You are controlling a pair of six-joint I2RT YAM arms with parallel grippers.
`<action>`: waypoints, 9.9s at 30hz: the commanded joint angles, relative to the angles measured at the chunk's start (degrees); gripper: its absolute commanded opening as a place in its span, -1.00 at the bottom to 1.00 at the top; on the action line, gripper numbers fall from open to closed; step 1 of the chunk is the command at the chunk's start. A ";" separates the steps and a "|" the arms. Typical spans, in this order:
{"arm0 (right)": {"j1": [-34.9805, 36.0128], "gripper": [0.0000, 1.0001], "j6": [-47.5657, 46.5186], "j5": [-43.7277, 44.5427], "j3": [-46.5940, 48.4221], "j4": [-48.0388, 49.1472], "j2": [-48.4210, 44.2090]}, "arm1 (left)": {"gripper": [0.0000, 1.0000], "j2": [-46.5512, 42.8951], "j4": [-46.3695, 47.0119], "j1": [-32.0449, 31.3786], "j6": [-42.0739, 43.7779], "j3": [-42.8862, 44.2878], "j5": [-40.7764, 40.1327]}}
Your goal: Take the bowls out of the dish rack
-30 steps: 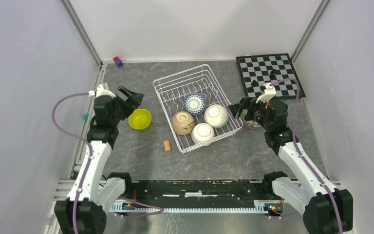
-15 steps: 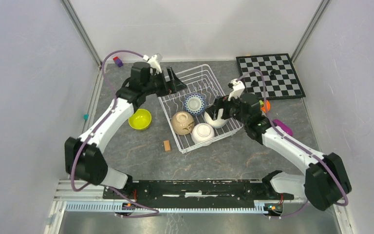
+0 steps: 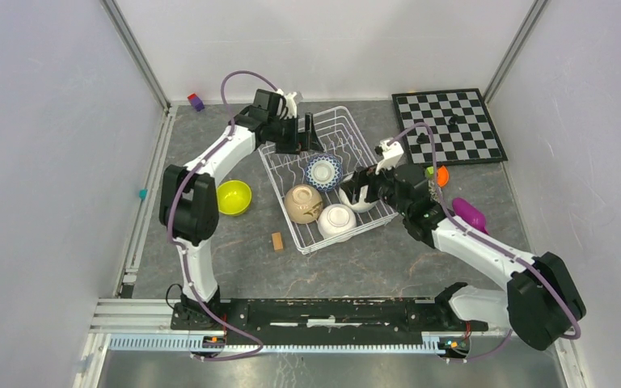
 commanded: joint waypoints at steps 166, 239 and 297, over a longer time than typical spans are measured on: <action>0.14 0.46 -4.14 3.94 18.02 -27.89 -7.31 | -0.95 -23.05 -15.02 -37.43 29.57 -8.86 -33.69; 1.11 -1.00 -16.91 -15.45 33.96 -41.40 14.11 | -0.26 -29.13 -18.49 -40.64 49.37 -11.28 -30.27; -18.46 -1.00 15.27 49.38 3.40 -32.13 -24.70 | 1.00 -51.95 4.25 -37.62 -6.25 -41.55 -56.61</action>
